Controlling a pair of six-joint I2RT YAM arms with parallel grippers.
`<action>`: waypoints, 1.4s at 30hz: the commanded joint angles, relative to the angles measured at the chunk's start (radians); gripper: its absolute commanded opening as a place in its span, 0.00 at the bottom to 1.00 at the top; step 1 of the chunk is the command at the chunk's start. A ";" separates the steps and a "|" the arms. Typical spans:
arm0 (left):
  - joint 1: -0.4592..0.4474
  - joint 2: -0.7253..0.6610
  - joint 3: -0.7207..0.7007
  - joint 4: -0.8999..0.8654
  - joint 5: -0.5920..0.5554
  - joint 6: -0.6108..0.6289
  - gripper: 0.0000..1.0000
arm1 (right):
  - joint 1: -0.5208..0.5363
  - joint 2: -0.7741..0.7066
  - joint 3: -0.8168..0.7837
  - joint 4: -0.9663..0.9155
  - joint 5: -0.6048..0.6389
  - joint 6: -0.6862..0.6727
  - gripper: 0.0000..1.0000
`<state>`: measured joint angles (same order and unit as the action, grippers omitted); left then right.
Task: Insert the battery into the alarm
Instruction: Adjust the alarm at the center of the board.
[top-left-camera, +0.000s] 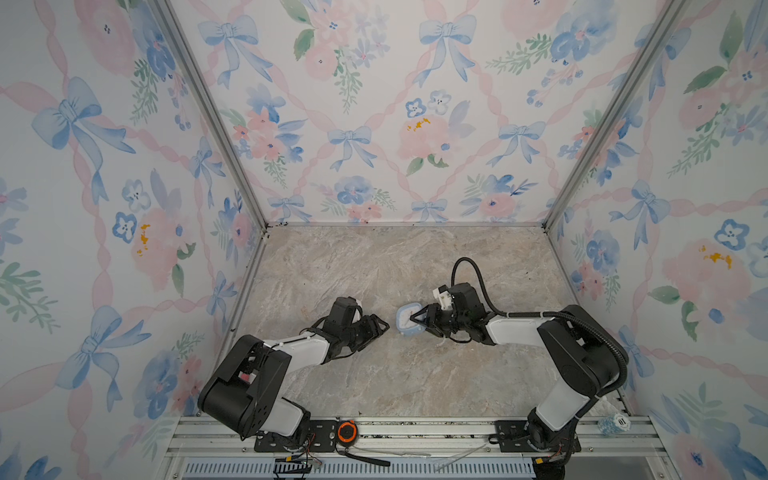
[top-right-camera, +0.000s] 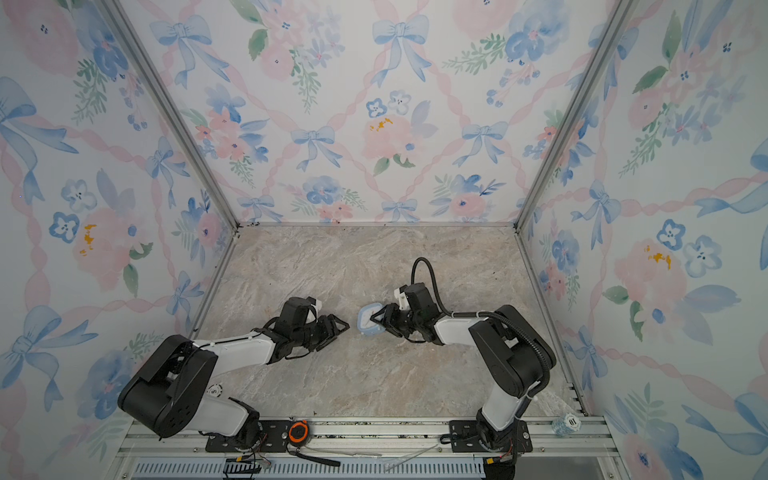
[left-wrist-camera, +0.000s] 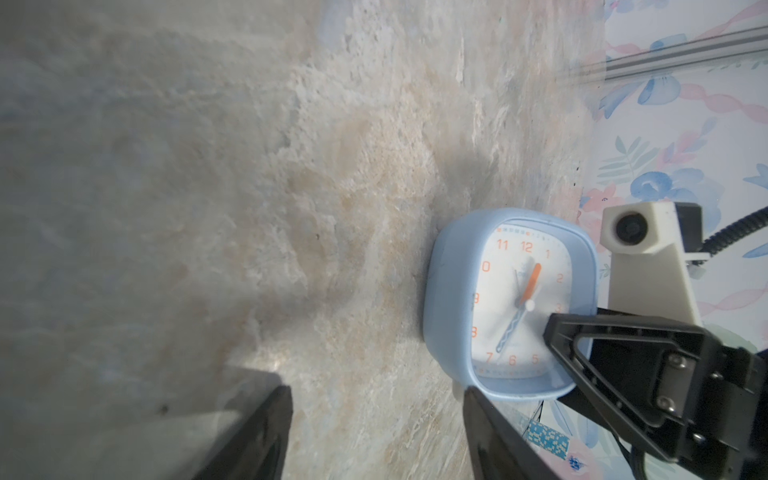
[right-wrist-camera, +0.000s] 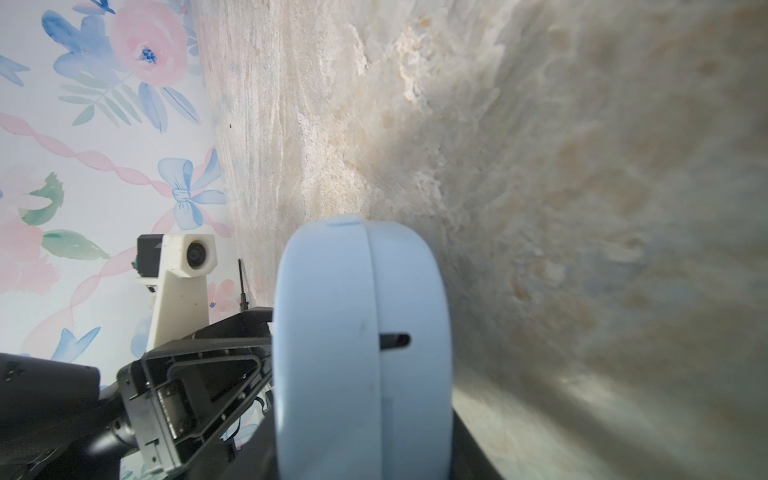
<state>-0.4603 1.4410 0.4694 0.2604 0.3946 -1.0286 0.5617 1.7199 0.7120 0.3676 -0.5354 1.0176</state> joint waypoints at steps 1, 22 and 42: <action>-0.014 -0.033 0.015 -0.029 -0.025 0.028 0.69 | -0.024 0.049 -0.051 -0.124 0.039 -0.003 0.49; -0.009 -0.078 0.040 -0.101 -0.051 0.048 0.68 | -0.064 -0.073 -0.046 -0.321 0.089 -0.092 0.99; -0.006 -0.607 -0.172 0.096 -1.178 0.516 0.98 | -0.080 -1.183 -0.472 -0.088 1.255 -0.816 0.96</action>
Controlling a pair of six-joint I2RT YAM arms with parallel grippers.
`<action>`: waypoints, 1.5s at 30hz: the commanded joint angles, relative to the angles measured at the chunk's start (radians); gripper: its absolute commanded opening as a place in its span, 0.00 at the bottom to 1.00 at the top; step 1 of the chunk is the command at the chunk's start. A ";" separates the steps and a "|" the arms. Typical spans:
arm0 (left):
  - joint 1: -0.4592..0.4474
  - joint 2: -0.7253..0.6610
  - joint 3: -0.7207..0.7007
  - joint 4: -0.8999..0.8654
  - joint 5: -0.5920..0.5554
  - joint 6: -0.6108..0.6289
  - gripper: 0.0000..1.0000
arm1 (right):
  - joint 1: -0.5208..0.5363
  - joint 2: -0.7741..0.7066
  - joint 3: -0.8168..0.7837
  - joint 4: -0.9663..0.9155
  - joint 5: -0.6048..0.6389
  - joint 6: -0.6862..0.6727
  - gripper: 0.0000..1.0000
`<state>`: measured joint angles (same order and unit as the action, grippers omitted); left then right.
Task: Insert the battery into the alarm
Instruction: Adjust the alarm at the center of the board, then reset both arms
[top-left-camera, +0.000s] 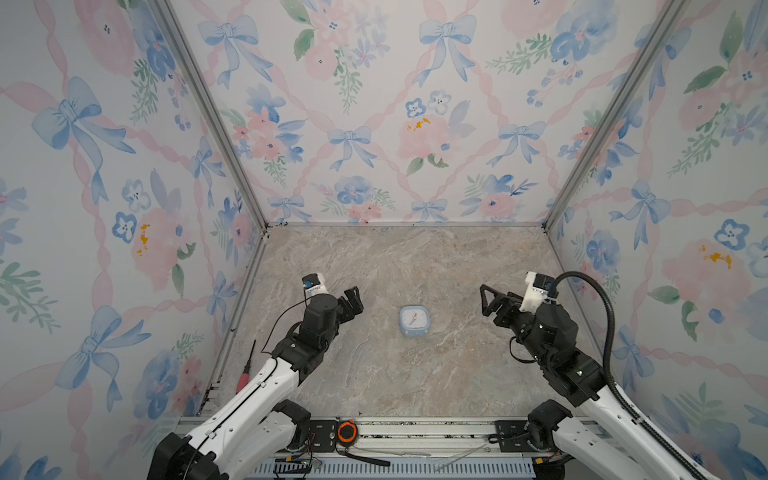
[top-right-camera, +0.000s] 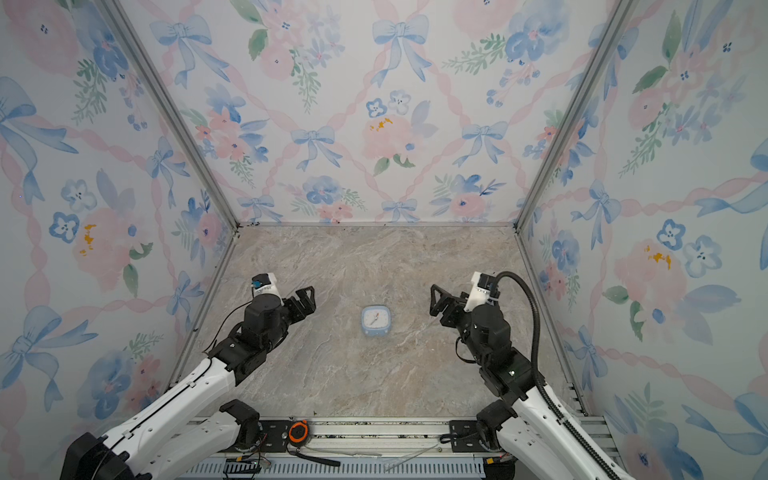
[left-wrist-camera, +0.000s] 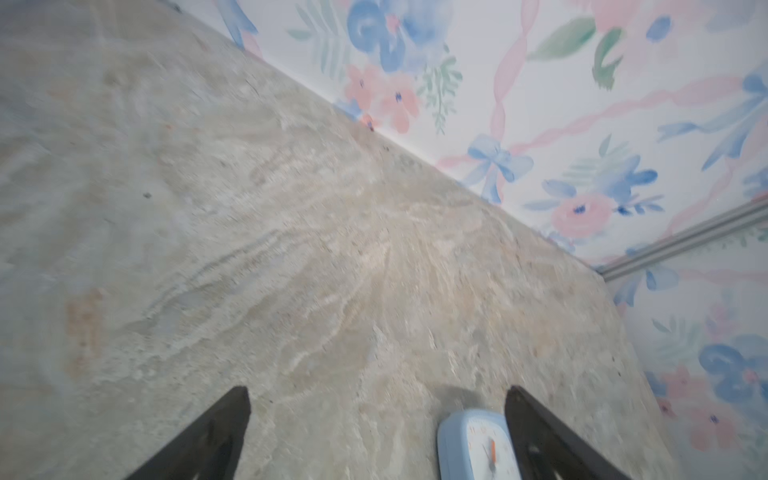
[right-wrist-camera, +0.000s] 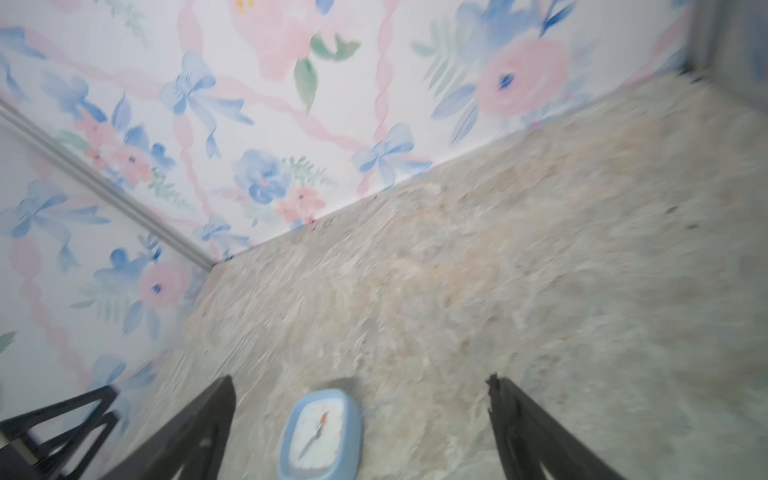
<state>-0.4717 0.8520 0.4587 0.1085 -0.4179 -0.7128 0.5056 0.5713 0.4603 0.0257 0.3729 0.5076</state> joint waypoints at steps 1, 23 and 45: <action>0.021 -0.010 -0.230 0.417 -0.369 0.351 0.98 | -0.073 -0.047 -0.291 0.383 0.340 -0.394 0.96; 0.416 0.705 -0.216 1.081 0.207 0.666 0.98 | -0.494 0.748 -0.064 0.590 -0.378 -0.627 0.96; 0.408 0.698 -0.209 1.059 0.193 0.672 0.98 | -0.432 0.967 -0.066 0.852 -0.172 -0.509 0.96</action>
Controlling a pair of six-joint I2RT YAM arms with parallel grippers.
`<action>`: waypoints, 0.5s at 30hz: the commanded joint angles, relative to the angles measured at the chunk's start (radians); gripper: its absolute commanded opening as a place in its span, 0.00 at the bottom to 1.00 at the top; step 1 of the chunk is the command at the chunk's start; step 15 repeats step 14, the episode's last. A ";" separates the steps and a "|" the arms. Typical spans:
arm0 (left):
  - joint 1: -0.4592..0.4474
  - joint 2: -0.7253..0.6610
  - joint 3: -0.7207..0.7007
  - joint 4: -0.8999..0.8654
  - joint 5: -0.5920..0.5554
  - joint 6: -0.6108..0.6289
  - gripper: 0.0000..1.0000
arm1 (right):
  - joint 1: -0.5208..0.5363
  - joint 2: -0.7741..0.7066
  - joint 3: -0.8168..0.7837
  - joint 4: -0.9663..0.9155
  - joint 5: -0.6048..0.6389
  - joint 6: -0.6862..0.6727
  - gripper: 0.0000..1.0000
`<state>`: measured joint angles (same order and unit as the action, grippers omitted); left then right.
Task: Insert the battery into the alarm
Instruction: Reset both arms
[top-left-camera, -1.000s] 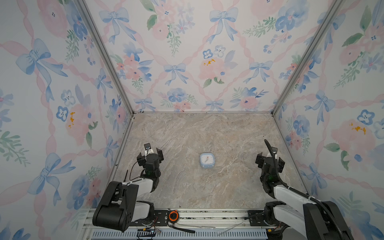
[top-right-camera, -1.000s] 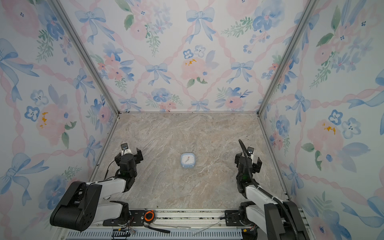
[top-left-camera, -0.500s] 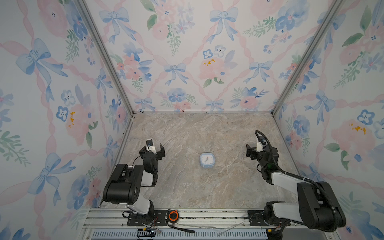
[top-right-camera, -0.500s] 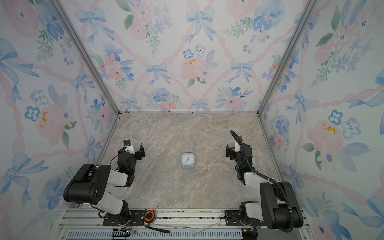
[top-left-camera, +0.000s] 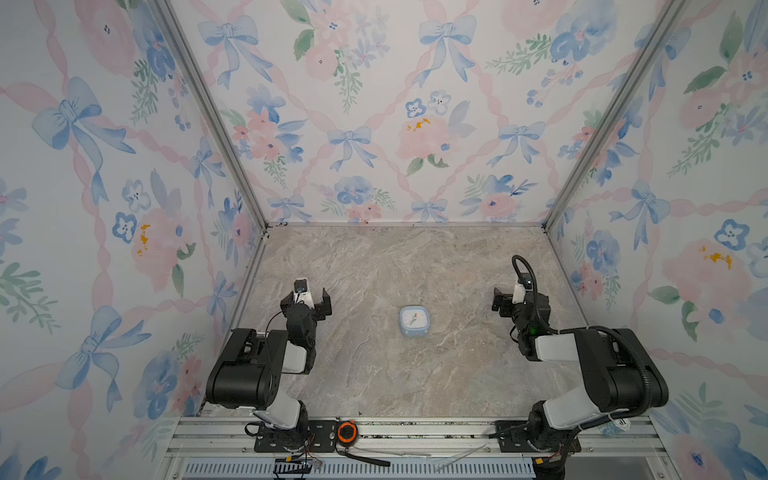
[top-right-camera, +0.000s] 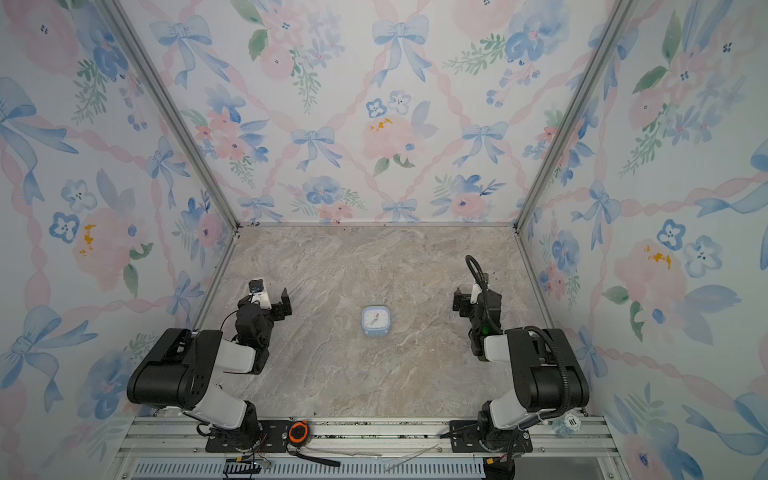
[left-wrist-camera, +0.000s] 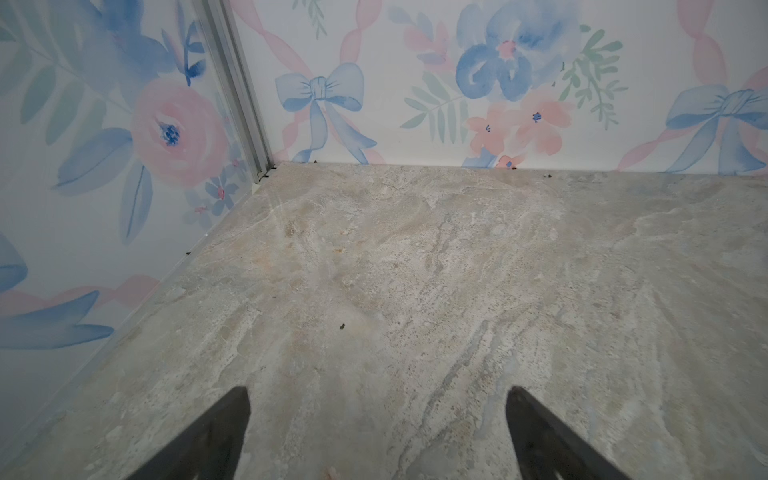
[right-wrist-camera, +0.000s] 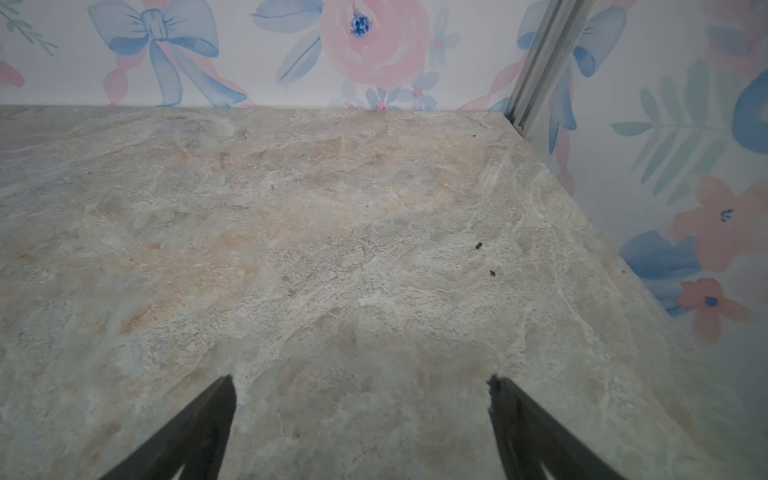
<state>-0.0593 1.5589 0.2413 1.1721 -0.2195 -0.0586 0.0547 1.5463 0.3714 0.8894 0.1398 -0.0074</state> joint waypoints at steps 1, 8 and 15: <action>-0.005 -0.008 0.008 -0.005 -0.005 0.018 0.98 | 0.017 -0.008 0.023 -0.011 0.059 0.005 0.96; -0.005 -0.008 0.008 -0.004 -0.006 0.018 0.98 | 0.013 -0.008 0.026 -0.018 0.044 0.007 0.96; -0.005 -0.007 0.010 -0.005 -0.005 0.018 0.98 | 0.011 -0.005 0.026 -0.015 0.039 0.005 0.96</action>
